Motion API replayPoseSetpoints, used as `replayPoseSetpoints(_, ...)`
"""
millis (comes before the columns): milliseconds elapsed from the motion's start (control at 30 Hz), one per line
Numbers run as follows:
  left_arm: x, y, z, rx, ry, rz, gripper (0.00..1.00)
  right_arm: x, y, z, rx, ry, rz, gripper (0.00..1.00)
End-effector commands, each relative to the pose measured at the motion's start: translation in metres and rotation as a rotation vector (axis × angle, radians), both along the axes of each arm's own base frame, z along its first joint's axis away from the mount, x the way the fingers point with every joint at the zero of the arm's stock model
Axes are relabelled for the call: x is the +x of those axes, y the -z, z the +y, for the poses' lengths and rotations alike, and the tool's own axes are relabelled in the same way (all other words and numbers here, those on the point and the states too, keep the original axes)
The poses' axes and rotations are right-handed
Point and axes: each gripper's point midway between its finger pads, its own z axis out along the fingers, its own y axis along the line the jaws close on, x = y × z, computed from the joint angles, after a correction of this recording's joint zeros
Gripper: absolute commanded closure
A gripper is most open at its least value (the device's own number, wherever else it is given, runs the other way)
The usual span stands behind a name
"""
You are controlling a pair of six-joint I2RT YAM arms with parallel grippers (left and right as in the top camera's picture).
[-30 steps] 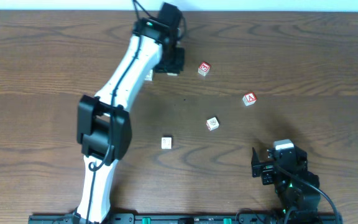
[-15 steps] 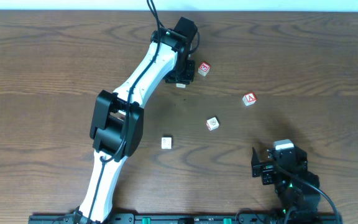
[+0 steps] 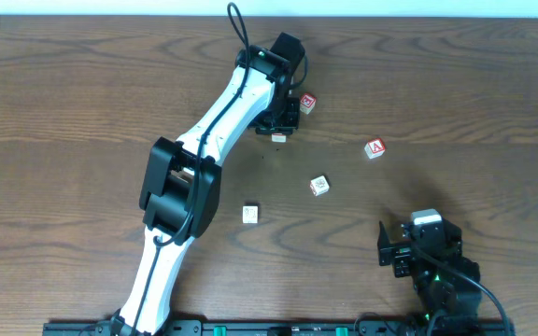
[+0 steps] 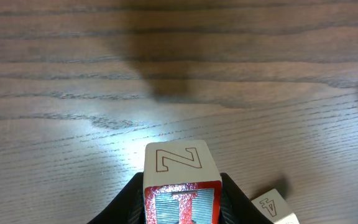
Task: Spell out Ai2
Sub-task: 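Lift the I block and carry it right toward the table center, then lower the I block onto the table and open the left gripper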
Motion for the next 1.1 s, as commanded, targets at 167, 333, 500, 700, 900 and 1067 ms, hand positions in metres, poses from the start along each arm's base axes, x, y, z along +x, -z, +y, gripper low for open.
replayPoseSetpoints(167, -0.013, 0.023, 0.003, -0.001, -0.017, 0.073, 0.94, 0.0, 0.0, -0.002, -0.008, 0.002, -0.006, 0.01)
replayPoseSetpoints(333, -0.015, 0.033, 0.004, 0.0, -0.02, 0.077, 0.94, 0.0, 0.0, -0.002, -0.008, 0.002, -0.006, 0.01)
replayPoseSetpoints(500, -0.017, 0.041, 0.005, 0.003, -0.025, 0.082, 0.94, 0.0, 0.0, -0.002, -0.008, 0.002, -0.006, 0.01)
replayPoseSetpoints(700, -0.016, 0.041, 0.004, 0.002, -0.024, 0.075, 0.94, 0.0, 0.0, -0.002, -0.009, 0.002, -0.006, 0.01)
replayPoseSetpoints(900, -0.014, 0.041, 0.004, 0.0, -0.023, 0.068, 0.92, 0.0, 0.0, -0.002, -0.009, 0.002, -0.006, 0.01)
replayPoseSetpoints(1067, -0.013, 0.042, 0.004, 0.002, -0.02, 0.063, 0.76, 0.0, 0.0, -0.002, -0.008, 0.002, -0.006, 0.01)
